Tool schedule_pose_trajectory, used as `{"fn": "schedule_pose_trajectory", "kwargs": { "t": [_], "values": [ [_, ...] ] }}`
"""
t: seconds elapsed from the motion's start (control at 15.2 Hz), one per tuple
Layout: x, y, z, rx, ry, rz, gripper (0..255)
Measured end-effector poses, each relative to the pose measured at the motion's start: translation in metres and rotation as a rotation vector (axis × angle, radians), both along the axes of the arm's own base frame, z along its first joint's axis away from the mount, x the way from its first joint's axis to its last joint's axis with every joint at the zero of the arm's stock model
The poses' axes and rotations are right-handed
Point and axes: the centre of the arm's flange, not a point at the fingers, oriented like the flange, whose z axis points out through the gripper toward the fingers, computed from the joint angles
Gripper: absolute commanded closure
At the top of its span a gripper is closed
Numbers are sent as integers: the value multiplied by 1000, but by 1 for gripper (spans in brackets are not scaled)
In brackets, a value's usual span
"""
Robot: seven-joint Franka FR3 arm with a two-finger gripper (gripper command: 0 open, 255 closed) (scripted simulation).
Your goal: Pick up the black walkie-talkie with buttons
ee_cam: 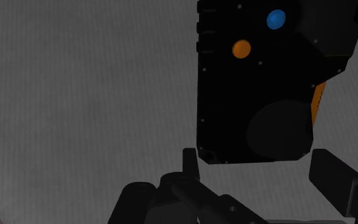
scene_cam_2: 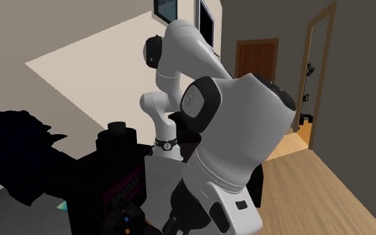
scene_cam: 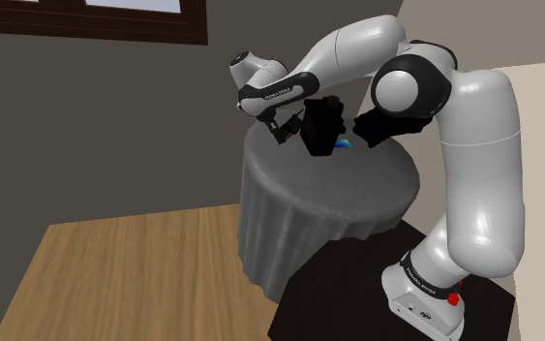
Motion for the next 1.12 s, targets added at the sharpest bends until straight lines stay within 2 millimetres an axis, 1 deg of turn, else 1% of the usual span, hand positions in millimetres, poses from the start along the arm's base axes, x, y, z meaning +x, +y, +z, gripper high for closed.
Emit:
{"fn": "schedule_pose_trajectory", "kwargs": {
  "t": [0.07, 0.2, 1.12],
  "values": [
    [0, 0, 0, 0, 0, 0, 255],
    [0, 1, 6, 0, 2, 0, 255],
    [0, 1, 76, 0, 1, 0, 255]
  ]
}}
